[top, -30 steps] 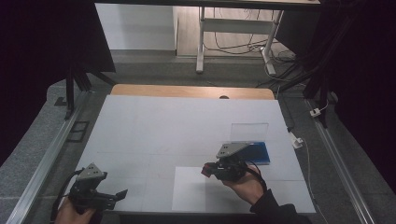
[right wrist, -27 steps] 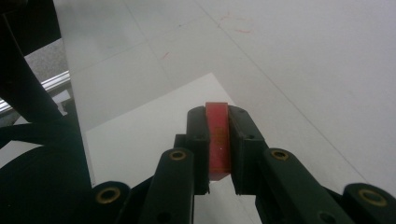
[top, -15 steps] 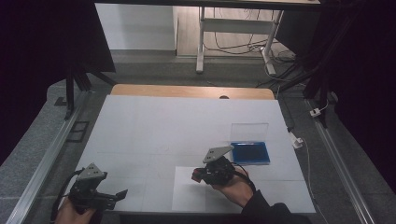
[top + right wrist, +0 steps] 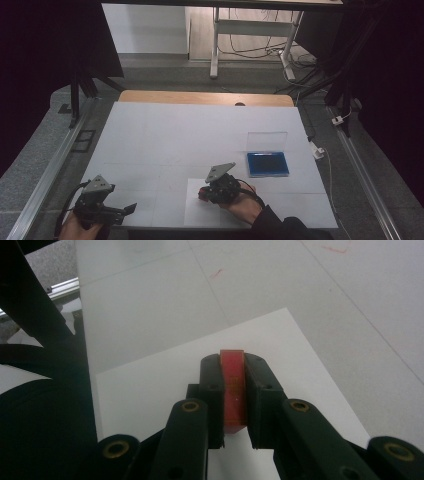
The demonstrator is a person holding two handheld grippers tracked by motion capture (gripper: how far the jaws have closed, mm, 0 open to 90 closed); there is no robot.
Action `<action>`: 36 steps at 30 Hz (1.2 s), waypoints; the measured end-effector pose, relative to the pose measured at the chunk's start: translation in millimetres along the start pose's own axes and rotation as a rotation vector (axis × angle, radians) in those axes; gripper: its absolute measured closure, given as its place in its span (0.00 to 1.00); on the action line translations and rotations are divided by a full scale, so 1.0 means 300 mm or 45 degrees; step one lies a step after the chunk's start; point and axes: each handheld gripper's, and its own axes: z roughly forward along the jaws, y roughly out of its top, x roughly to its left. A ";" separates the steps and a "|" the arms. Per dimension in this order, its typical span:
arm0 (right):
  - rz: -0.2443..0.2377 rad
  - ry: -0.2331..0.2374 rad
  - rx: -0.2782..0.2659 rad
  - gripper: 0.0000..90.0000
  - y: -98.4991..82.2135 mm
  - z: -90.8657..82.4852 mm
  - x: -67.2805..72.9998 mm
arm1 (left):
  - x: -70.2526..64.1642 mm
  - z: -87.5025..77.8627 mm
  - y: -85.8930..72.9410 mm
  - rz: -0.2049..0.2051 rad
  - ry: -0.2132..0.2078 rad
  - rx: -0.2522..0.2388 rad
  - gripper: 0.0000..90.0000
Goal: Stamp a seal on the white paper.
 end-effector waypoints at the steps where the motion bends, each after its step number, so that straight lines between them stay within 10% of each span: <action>1: -0.010 -0.001 0.006 0.88 -0.001 0.003 -0.001 | 0.000 0.000 0.000 0.001 0.000 0.000 0.01; 20: -0.146 -0.099 0.095 0.89 0.017 0.022 0.048 | 0.000 0.003 0.002 -0.002 0.001 0.010 0.01; 31: 0.020 0.028 0.044 0.89 -0.001 0.020 -0.016 | 0.001 0.003 0.002 -0.005 0.000 0.010 0.01; 36: -0.035 -0.006 0.057 0.89 0.004 0.021 0.004 | 0.001 0.004 0.002 -0.006 0.000 0.011 0.01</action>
